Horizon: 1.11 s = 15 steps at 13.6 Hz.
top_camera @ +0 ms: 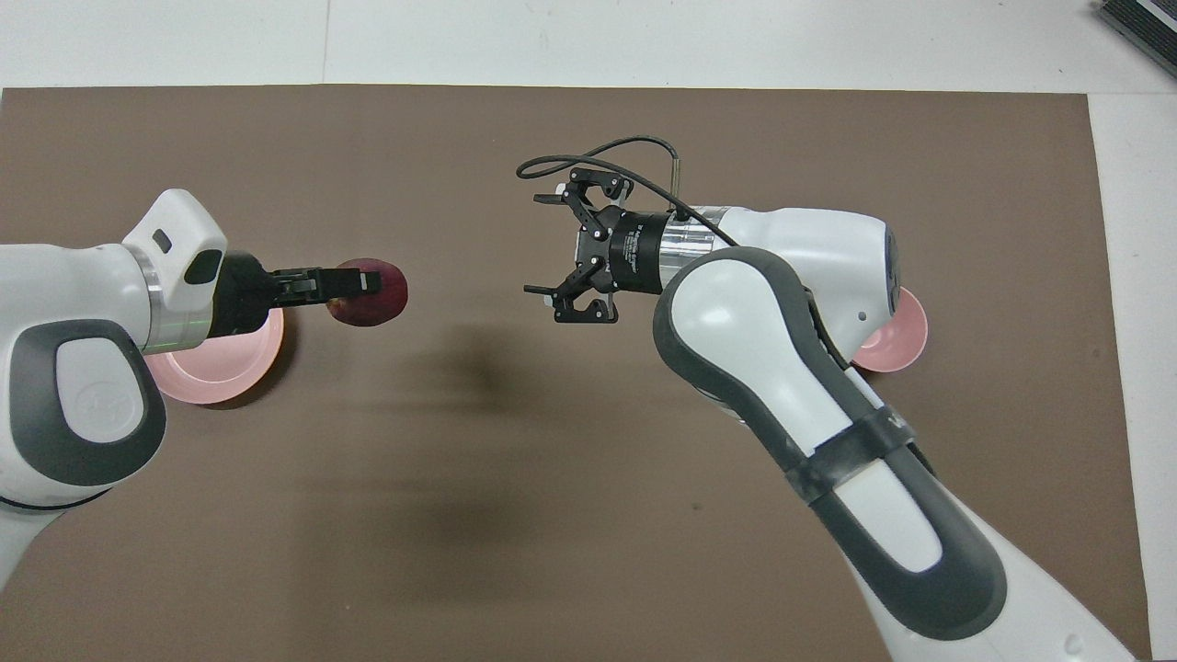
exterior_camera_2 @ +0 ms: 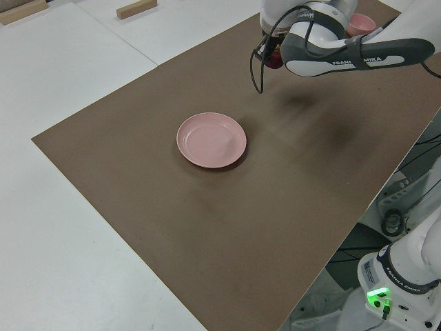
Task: Move apple from plate to bowl
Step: 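Carry the apple toward the right gripper and close the right gripper on it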
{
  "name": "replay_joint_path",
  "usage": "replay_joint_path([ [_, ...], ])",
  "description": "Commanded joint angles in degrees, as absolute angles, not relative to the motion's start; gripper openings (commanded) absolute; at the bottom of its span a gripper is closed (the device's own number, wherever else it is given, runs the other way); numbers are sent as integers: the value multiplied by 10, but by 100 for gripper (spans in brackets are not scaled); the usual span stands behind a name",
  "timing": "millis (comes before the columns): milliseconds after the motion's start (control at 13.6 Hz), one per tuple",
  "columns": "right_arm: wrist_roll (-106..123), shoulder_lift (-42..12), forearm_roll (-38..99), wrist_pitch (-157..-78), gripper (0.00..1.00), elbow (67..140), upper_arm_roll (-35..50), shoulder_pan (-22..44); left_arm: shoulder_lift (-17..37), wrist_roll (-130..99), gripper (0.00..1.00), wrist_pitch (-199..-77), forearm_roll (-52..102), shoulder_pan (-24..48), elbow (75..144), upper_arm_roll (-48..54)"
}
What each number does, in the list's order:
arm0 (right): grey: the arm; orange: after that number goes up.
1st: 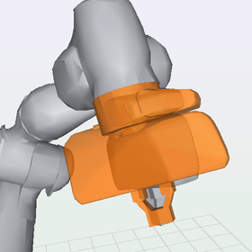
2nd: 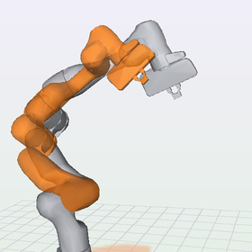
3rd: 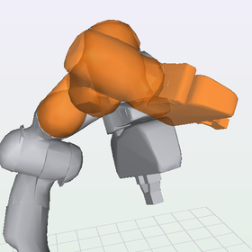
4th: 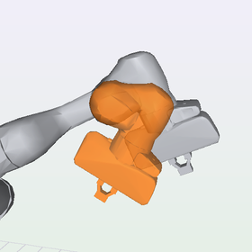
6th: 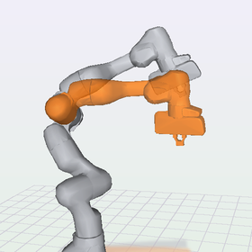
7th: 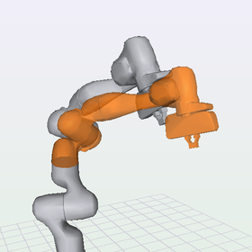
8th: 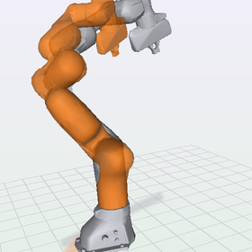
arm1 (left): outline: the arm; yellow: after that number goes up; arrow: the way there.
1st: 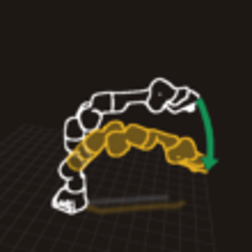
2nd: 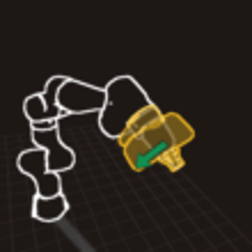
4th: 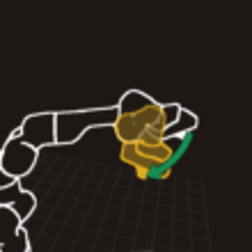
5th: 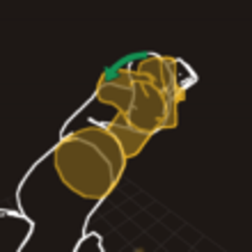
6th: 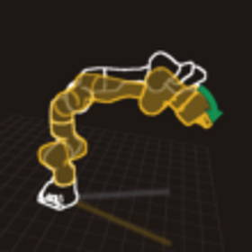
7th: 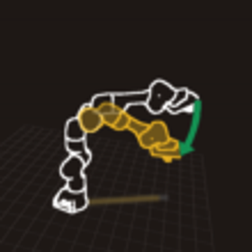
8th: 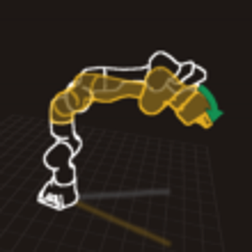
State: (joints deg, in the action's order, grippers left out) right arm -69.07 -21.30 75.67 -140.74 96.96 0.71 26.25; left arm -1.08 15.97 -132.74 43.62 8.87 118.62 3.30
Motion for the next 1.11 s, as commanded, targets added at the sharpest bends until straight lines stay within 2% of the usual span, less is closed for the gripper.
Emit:
replay_joint_path([
  [0,-718,-226,807,-1413,100,952,8,256,2,160,0,-1363,481,97,1168,61],
  [221,-719,-226,845,-1399,100,951,8,260,31,106,0,-1439,497,87,1126,120],
  [442,-717,-224,843,-1376,100,957,7,258,77,50,0,-1438,497,91,1044,127],
  [737,-711,-223,839,-1365,100,956,7,258,92,8,0,-1435,461,97,1020,128],
  [1032,-634,-222,831,-1318,100,955,5,239,91,3,0,-1416,461,119,1022,128],
])
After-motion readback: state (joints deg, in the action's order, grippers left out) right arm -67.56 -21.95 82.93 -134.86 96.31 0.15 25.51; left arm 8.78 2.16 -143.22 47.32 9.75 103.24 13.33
